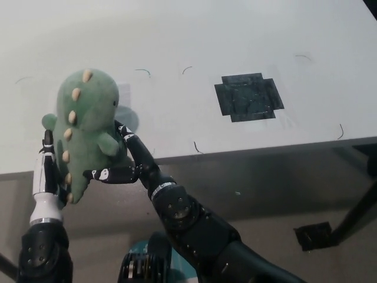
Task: Use both hands to pick up a dinasour on the right side and move it to the left side
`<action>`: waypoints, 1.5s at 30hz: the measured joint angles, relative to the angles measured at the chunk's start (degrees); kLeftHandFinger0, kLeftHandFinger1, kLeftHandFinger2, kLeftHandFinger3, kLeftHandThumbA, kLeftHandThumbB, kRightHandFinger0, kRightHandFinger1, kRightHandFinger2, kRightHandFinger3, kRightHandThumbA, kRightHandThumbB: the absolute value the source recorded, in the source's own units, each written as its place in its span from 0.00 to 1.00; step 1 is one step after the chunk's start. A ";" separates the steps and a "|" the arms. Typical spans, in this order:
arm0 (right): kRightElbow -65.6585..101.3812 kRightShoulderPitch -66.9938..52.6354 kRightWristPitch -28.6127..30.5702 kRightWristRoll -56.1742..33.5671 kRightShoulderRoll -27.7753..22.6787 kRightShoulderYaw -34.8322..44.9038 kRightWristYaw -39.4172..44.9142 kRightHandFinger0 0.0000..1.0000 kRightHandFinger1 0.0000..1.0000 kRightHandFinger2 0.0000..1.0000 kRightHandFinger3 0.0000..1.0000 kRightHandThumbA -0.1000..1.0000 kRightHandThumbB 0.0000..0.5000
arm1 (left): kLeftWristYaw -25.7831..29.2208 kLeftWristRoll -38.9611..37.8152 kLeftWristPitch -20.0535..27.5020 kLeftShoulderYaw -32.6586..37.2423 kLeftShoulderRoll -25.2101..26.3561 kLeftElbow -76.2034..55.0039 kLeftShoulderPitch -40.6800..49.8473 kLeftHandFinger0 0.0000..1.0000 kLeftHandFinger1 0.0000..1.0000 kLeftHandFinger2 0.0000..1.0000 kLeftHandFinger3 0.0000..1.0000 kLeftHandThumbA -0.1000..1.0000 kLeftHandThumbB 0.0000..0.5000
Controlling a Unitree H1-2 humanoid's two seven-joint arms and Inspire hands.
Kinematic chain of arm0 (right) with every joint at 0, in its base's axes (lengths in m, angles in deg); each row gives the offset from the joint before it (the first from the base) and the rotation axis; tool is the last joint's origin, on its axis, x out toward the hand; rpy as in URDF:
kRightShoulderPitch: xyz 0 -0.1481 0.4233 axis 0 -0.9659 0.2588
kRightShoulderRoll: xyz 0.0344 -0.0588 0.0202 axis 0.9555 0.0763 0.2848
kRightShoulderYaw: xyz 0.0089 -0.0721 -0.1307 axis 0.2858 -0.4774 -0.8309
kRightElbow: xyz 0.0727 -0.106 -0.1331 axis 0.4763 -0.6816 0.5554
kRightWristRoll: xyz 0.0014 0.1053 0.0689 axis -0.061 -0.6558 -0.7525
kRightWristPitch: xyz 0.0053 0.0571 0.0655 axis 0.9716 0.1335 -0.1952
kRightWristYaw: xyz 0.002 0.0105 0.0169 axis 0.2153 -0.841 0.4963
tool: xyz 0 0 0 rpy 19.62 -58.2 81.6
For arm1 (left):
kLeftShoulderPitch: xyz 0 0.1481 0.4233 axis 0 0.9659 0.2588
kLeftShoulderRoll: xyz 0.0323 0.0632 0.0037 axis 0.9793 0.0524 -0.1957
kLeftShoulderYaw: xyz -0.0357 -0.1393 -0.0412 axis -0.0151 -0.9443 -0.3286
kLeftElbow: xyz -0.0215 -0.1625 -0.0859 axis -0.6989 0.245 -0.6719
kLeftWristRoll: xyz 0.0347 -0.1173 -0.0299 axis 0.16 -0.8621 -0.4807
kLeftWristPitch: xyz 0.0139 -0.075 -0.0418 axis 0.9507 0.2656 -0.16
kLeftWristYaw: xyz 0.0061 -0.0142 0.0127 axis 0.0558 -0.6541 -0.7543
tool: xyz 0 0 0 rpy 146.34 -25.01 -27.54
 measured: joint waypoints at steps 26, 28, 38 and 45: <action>-9.90 7.15 -0.58 5.86 1.46 15.13 1.87 1.00 1.00 1.00 1.00 1.00 0.00 | -1.43 -4.82 0.62 -1.07 -0.54 14.62 -12.21 1.00 1.00 1.00 1.00 1.00 0.10; -9.91 7.33 -0.60 6.30 1.43 15.83 1.92 1.00 1.00 1.00 1.00 1.00 0.00 | -1.44 -5.12 0.64 -1.05 -0.61 14.83 -12.56 1.00 1.00 1.00 1.00 1.00 0.11; -8.76 7.40 -2.39 8.85 1.05 17.57 3.01 1.00 1.00 1.00 1.00 1.00 0.04 | -1.60 -4.02 1.46 1.73 0.95 15.81 -12.74 1.00 1.00 1.00 1.00 1.00 0.30; -6.46 7.29 -3.88 10.65 -0.38 18.31 5.33 1.00 1.00 1.00 1.00 1.00 0.18 | -2.20 -3.94 -0.43 2.17 2.16 14.52 -12.62 1.00 1.00 1.00 1.00 1.00 0.20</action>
